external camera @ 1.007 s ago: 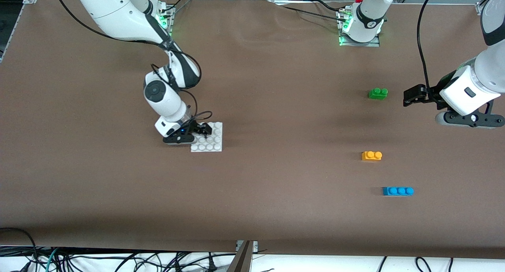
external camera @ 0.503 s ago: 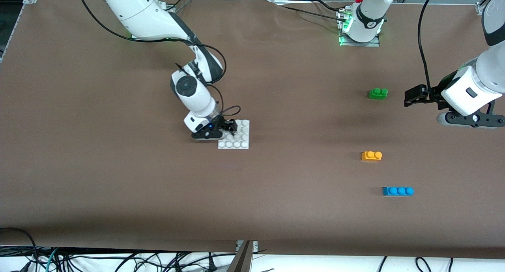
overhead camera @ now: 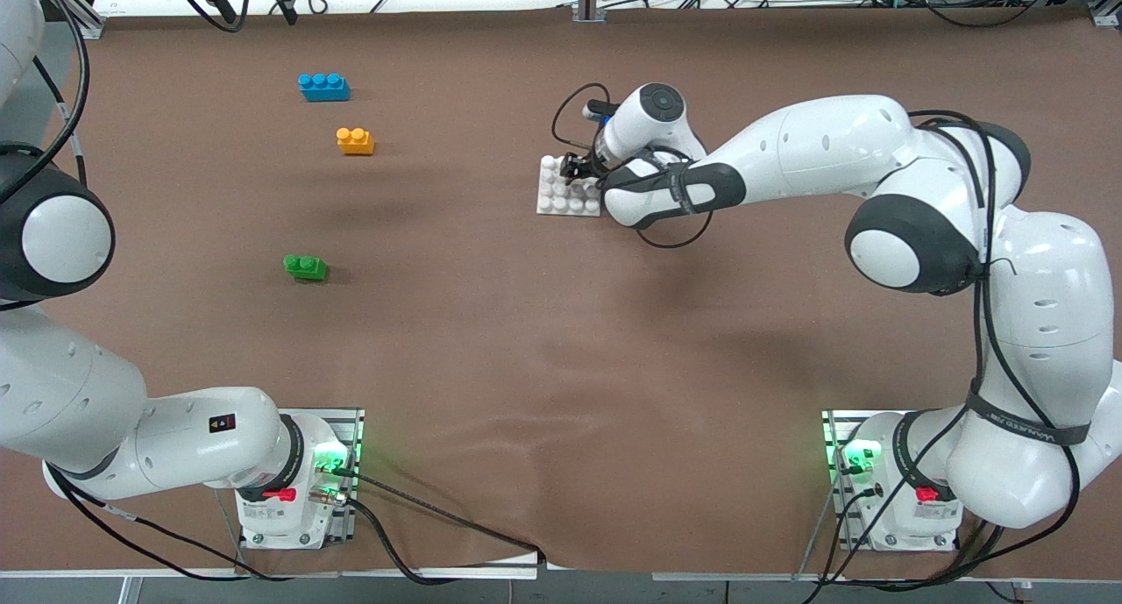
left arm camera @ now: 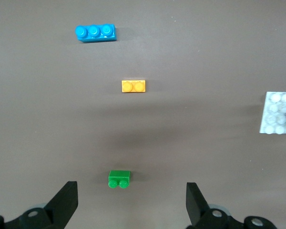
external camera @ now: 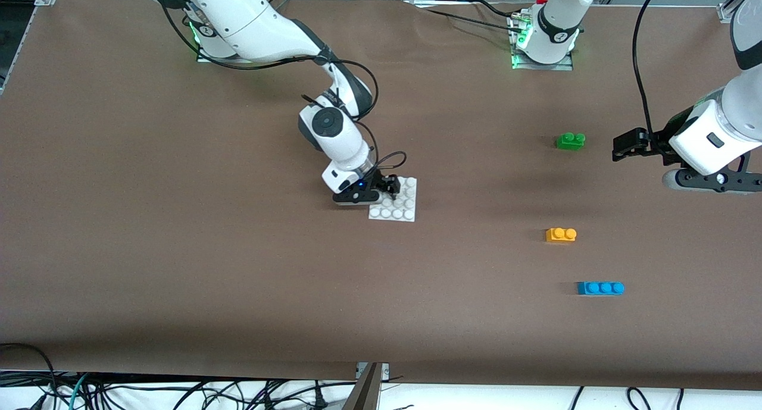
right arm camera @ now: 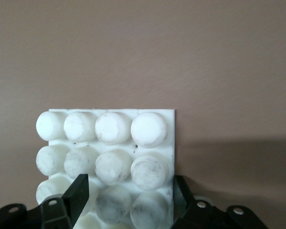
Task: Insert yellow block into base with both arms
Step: 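Slide the white plate toward the table's middle with the right gripper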
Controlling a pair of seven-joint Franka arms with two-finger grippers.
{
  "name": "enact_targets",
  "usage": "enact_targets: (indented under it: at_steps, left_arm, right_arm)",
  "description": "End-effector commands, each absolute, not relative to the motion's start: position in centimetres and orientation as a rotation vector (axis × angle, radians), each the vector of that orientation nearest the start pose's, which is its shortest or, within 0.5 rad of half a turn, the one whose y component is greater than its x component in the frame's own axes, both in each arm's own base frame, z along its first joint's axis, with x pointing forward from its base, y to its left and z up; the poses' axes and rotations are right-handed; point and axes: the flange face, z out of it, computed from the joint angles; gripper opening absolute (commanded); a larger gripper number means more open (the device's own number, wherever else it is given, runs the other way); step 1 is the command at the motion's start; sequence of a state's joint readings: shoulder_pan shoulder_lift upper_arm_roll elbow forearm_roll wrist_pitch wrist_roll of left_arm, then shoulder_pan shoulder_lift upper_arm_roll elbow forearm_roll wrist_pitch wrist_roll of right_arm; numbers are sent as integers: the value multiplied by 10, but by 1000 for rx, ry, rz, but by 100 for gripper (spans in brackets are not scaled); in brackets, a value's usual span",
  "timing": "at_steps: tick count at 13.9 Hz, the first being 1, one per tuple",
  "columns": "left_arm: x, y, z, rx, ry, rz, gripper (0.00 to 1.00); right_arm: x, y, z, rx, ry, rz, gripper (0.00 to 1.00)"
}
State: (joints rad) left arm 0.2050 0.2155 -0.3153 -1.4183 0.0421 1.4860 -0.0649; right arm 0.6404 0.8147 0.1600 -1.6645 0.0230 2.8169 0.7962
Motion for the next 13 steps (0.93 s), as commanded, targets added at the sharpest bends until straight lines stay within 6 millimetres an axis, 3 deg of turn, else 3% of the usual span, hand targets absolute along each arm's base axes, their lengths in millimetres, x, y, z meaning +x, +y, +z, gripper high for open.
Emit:
enact_targets:
  at_steps: [1,11,12,13]
  left_arm:
    - [601,-40,575,-3120,56,213,100]
    - [602,-40,575,-3122,59,213,100]
    - [602,-40,575,-3122,59,213,100]
    - [602,-40,575,-3122,59,213,100]
  right_arm:
    - [497,528,165,-2772,125,-226,81]
    - [505,522,167,-2782,89,-258,81]
    - [512,515,171,-2791,94,-261,82]
    - [520,509,184,-2806,105,-251,89]
